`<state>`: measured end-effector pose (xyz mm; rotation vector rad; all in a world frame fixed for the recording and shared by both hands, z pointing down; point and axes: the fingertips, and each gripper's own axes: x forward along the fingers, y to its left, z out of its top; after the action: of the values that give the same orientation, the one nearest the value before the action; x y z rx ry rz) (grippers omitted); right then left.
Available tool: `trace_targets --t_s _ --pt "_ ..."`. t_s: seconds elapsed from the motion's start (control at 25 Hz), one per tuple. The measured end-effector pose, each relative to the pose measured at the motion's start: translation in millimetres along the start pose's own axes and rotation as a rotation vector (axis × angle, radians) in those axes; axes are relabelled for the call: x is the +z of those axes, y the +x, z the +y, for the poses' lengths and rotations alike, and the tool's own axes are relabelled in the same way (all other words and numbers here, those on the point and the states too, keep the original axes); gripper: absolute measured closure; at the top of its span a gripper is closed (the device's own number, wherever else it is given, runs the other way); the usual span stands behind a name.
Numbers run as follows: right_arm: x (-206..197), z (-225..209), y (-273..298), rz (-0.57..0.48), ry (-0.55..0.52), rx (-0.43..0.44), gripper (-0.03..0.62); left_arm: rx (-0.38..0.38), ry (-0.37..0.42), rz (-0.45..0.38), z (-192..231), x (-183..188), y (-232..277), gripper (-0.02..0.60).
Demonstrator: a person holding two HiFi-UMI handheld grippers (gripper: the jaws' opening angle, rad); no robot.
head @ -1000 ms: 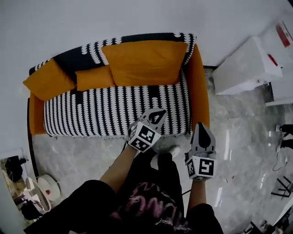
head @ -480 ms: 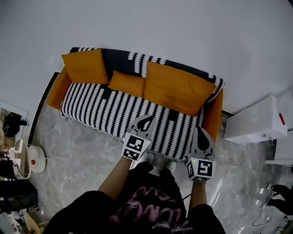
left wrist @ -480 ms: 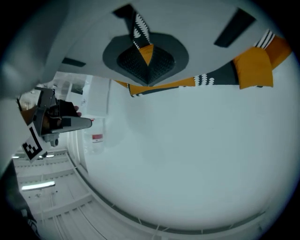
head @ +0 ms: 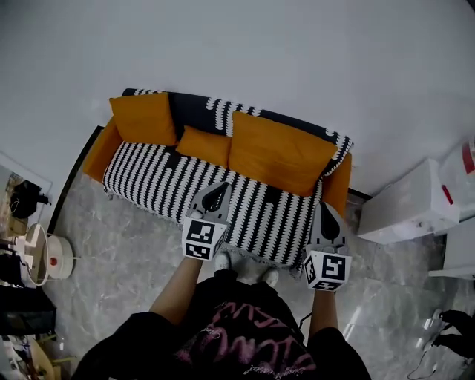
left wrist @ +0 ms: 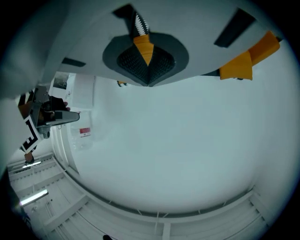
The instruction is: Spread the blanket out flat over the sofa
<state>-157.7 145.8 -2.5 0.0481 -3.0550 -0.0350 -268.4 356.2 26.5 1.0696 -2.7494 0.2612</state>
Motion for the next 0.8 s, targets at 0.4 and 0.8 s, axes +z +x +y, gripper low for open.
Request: trace_targets --t_s 0.4,0.8 --pt "15.5 28.6 4.5 -0.026 -0.013 -0.032 0.574 0.006 0.002 -0.079 37.8 27.9 -13.2 0.571" --pt "28.2 28.2 15.9 -0.051 -0.014 -0.057 0.574 -0.026 -0.094 -0.108 45.0 37.8 -2.0 0.571"
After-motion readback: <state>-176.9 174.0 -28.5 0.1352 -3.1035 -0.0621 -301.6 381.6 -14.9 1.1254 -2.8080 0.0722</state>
